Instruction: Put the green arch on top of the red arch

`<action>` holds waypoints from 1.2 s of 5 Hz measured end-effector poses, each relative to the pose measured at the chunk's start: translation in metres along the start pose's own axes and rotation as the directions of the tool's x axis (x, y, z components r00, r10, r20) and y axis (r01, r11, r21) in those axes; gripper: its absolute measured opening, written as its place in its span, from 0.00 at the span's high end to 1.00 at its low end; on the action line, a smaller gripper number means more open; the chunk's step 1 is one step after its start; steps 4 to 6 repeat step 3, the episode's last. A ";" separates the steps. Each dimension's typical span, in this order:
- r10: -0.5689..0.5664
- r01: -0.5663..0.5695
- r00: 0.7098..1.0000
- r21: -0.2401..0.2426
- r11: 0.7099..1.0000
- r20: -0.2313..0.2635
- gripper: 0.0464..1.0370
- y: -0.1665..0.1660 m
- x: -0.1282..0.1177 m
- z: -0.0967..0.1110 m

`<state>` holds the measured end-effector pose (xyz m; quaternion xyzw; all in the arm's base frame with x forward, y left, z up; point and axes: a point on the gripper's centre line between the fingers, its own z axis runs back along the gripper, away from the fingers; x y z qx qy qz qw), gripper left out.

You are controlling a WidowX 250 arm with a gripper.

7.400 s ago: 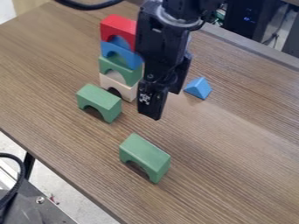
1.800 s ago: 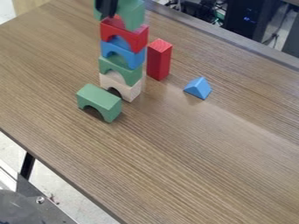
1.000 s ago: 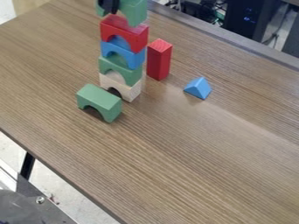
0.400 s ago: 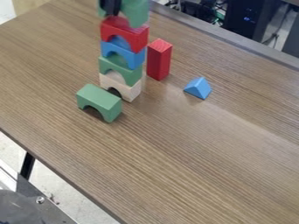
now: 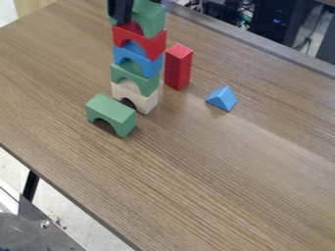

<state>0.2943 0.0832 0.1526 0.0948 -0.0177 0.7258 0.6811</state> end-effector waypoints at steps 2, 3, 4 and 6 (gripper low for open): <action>0.009 -0.009 1.000 -0.020 1.000 -0.025 0.04 0.007 -0.002 0.017; 0.008 -0.011 0.998 -0.044 0.999 -0.064 0.04 0.007 -0.002 0.034; 0.008 -0.011 0.998 -0.044 0.999 -0.064 0.04 0.007 -0.002 0.034; 0.008 -0.011 0.998 -0.044 0.999 -0.064 0.04 0.007 -0.002 0.034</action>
